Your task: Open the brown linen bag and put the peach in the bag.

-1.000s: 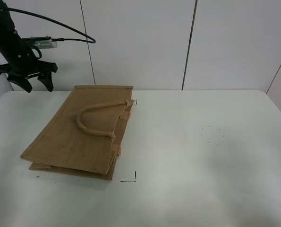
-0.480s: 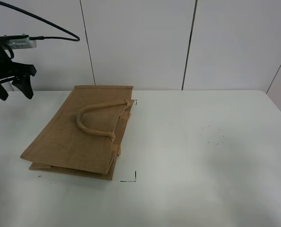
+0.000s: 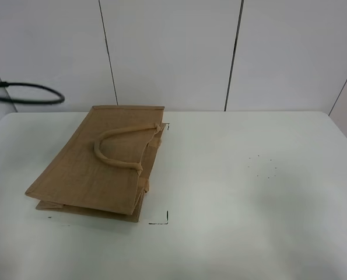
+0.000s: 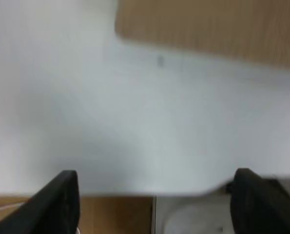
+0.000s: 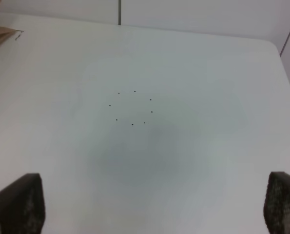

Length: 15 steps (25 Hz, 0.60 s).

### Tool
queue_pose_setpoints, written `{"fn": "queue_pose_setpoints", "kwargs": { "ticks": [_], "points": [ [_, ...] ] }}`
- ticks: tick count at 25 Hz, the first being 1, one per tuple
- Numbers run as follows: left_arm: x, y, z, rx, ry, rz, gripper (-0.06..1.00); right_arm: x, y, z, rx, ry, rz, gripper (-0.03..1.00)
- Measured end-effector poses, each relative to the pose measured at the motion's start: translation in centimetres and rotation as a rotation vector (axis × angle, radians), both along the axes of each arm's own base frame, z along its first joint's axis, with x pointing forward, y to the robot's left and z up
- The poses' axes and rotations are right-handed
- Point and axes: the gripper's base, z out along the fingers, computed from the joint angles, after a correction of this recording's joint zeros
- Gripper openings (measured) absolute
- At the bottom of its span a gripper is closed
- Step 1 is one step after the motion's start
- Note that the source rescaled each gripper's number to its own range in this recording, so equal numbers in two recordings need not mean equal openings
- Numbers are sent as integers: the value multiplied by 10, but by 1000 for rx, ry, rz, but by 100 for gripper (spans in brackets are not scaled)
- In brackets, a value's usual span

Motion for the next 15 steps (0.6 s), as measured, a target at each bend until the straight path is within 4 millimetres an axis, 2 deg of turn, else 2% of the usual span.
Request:
{"fn": "queue_pose_setpoints", "kwargs": {
  "ticks": [4, 8, 15],
  "points": [
    [-54, -3, -27, 2, -19, -3, 91, 0, 0, 0, 0, 0, 0, 100],
    [-93, -6, -49, 10, -121, -7, 91, 0, 0, 0, 0, 0, 0, 100],
    [-128, -6, -36, 59, -390, -34, 91, 0, 0, 0, 0, 0, 0, 100]
  ]
}}
